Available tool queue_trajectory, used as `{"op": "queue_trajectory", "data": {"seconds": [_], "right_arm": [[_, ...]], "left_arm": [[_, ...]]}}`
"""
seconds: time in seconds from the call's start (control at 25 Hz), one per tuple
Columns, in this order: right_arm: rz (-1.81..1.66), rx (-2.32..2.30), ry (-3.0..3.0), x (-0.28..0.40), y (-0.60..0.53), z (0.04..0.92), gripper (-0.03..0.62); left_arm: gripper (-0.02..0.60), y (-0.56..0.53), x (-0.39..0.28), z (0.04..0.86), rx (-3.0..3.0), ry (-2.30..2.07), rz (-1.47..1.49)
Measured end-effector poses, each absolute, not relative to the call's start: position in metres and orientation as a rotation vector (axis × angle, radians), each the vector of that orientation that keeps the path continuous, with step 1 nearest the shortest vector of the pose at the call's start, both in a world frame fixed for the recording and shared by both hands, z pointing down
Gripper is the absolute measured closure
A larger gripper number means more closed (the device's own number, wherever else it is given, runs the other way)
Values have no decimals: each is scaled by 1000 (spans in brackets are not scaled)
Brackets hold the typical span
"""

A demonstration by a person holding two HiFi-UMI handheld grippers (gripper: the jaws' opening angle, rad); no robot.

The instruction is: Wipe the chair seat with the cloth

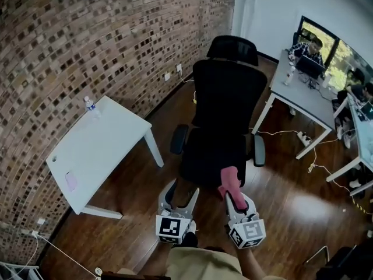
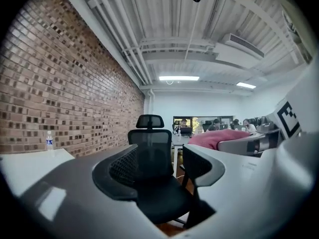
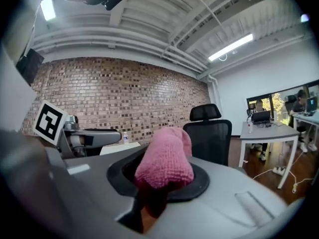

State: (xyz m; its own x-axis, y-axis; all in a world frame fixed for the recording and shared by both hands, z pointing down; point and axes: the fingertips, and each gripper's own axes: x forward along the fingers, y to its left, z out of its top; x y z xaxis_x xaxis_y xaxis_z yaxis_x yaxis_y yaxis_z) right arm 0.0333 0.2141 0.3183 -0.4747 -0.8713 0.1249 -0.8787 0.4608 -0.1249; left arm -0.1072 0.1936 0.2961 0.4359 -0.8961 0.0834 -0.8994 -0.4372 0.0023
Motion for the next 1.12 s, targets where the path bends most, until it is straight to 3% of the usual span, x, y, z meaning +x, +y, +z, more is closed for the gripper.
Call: {"op": "queue_trajectory", "data": {"seconds": [0.4,0.8,1.0,1.12], "right_arm": [[725,1639,-2427,48,53,435,522],[927,1485,-2318,90,-155,591,520],[979,1222,-2411,43,-262,685,520],[940,1121,-2416,-5,-318,734,520]], "left_arm": [[324,7,-96,382,2563,-1454,222],[345,-151,-45,547,2349,-1331,534],[295,-183,-24,670,2188,-1204,672],[296,-180,-33,727,2115,-1127,721]]}}
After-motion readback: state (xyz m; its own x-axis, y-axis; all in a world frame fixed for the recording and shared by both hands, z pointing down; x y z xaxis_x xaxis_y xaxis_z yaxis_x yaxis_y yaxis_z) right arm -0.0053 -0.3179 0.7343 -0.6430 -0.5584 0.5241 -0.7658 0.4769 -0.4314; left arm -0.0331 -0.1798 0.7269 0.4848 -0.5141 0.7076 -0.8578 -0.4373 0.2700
